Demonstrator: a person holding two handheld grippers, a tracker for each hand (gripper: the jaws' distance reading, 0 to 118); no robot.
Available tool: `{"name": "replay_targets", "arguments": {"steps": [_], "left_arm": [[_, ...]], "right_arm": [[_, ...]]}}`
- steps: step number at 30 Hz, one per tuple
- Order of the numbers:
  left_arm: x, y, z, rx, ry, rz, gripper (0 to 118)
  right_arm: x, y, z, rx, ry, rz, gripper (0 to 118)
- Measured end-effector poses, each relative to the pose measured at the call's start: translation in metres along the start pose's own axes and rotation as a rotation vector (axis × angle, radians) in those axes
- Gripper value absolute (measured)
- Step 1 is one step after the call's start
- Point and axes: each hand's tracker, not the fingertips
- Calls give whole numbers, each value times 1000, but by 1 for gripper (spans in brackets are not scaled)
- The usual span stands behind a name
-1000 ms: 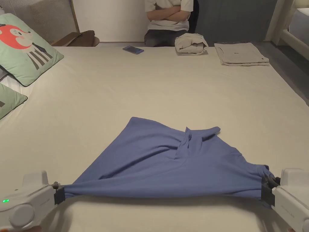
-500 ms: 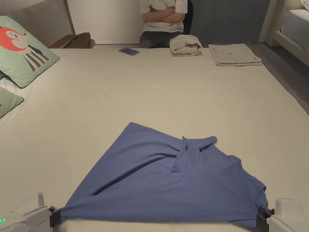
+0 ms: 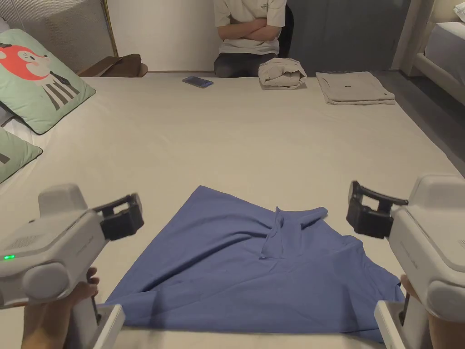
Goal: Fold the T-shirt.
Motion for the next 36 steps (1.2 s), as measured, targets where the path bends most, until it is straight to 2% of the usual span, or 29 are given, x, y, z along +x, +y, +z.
{"name": "replay_targets", "arguments": {"steps": [4,6,7,8,9,10,11,12,13,14,23,27,31,32,36], "left_arm": [[21,3,2,122,-2,-56,108],[27,1,3,151,-9,-80,103],[29,0,3,166,-7,-94,93],[30,-2,0,160,-13,-101,74],[32,-3,-1,155,-10,-105,45],[33,-4,-4,149,-3,-114,22],[32,-6,-6,145,-2,-116,7],[34,-8,-7,142,-4,-119,2],[33,-9,-8,134,-10,-120,1],[32,-10,-9,130,-21,-114,0],[23,-20,-22,89,-40,-134,0],[5,-28,-33,-118,11,-160,0],[-38,-61,-37,-295,20,-121,0],[-40,-68,-24,-352,0,-116,0],[-70,-101,-8,-458,67,-110,3]], "right_arm": [[-14,10,2,73,8,28,108],[-20,11,3,89,2,47,96],[-22,10,2,94,-1,64,88],[-23,10,3,95,0,64,77],[-24,9,3,96,3,72,61],[-25,9,2,98,1,76,46],[-27,8,2,102,-6,81,30],[-28,7,2,106,-16,93,12],[-28,6,2,110,-22,97,2],[-28,5,2,117,-28,105,0],[-25,4,2,125,-29,107,0],[-25,3,1,119,-15,102,0],[-27,-1,-2,107,-1,103,0],[-27,-3,-3,99,7,102,0],[-31,-11,-6,73,22,106,0]]}}
